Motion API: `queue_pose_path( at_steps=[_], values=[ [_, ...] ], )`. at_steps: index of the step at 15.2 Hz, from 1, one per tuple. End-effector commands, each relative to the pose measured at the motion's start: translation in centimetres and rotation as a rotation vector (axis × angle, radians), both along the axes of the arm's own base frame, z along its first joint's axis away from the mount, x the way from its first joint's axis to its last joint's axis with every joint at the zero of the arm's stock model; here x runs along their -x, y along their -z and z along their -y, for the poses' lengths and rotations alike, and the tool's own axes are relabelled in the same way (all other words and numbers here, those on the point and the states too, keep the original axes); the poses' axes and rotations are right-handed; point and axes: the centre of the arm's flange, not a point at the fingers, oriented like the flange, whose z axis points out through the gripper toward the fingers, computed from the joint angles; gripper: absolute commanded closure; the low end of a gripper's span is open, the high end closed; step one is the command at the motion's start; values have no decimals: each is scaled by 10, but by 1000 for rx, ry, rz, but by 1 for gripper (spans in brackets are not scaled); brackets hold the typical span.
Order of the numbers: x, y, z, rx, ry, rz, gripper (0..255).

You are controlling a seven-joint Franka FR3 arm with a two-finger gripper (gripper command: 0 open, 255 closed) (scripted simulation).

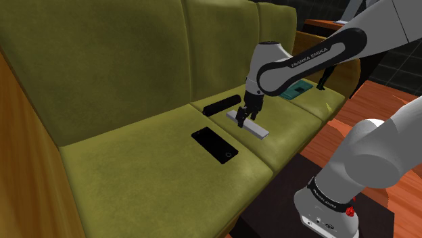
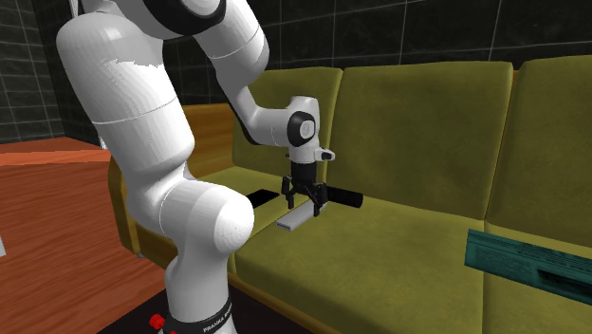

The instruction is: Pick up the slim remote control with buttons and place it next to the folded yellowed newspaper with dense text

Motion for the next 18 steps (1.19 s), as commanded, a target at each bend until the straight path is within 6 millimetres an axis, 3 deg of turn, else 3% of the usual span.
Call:
queue_pose_path(
  at_steps=[1, 3, 4, 13, 18],
  values=[
    [0, 0, 0, 0, 0, 0, 0],
    [0, 0, 0, 0, 0, 0, 0],
    [0, 0, 0, 0, 0, 0, 255],
    [0, 0, 0, 0, 0, 0, 255],
    [0, -26, 0, 0, 0, 0, 255]
  ],
)
